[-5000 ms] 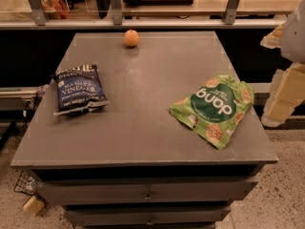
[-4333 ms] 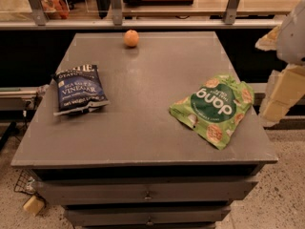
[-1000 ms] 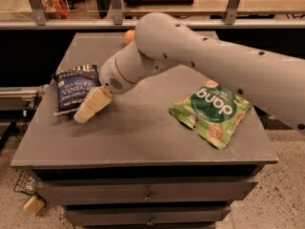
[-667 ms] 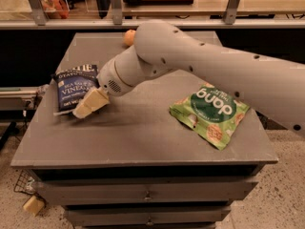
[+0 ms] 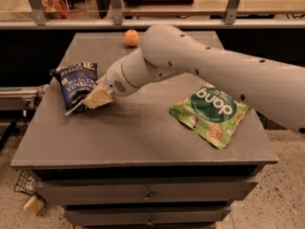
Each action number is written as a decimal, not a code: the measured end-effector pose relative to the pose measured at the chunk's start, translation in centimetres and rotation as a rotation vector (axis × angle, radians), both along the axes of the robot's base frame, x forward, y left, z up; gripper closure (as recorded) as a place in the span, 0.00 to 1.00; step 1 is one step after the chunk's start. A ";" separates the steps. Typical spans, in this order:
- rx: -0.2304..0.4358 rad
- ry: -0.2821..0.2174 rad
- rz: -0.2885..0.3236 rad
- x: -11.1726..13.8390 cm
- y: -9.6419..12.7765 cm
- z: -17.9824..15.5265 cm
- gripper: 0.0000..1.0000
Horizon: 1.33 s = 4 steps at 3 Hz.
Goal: Pick blue chip bag
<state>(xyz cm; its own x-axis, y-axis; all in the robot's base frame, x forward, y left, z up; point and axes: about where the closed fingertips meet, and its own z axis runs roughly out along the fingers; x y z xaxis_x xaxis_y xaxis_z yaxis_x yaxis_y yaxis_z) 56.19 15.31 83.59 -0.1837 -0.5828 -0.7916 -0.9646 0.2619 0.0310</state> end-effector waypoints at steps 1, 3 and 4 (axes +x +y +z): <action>0.013 -0.011 -0.032 0.5 -1.3 1.0 1.00; 0.125 -0.132 0.009 2.9 -2.4 10.0 1.00; 0.149 -0.168 0.011 3.5 -2.4 12.3 1.00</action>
Offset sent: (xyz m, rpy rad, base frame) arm 0.0378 -0.0409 0.0968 0.1104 -0.1386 -0.0649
